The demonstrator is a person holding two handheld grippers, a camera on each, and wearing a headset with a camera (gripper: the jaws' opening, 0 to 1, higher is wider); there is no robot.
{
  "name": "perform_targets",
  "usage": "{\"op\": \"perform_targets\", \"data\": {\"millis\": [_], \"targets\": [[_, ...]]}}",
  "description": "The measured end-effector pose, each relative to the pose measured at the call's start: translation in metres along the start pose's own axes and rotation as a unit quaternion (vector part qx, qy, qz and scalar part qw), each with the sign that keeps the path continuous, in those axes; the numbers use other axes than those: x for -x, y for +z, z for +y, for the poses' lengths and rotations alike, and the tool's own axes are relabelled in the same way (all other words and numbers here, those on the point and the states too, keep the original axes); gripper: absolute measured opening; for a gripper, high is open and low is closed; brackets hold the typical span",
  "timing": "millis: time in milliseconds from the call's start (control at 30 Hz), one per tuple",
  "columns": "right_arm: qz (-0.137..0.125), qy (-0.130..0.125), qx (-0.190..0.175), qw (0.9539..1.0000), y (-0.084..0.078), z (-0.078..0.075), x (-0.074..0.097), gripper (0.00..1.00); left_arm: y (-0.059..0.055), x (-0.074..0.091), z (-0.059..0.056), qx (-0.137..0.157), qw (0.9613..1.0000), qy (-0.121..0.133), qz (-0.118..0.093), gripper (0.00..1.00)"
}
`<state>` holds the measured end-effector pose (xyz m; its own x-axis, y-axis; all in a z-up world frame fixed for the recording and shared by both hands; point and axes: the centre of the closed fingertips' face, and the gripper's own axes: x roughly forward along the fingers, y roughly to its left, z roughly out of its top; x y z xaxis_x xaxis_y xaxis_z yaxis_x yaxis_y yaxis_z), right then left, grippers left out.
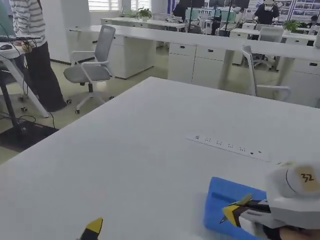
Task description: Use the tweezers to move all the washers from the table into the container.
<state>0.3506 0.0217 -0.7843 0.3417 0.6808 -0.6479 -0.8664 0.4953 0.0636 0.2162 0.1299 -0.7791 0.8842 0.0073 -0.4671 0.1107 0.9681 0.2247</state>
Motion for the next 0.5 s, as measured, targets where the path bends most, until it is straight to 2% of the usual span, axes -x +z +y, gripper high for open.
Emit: {"op": "perform_targets", "data": {"millis": [333, 500], "targets": [[0.045, 0.016, -0.005, 0.9988, -0.042, 0.013, -0.005, 0.03, 0.000, 0.000, 0.001, 0.001, 1.0000, 0.001, -0.002, 0.98], [0.055, 0.023, -0.009, 0.9982, -0.055, 0.019, -0.010, 0.03, 0.000, 0.000, 0.001, 0.001, 1.0000, 0.001, -0.002, 0.98]]}}
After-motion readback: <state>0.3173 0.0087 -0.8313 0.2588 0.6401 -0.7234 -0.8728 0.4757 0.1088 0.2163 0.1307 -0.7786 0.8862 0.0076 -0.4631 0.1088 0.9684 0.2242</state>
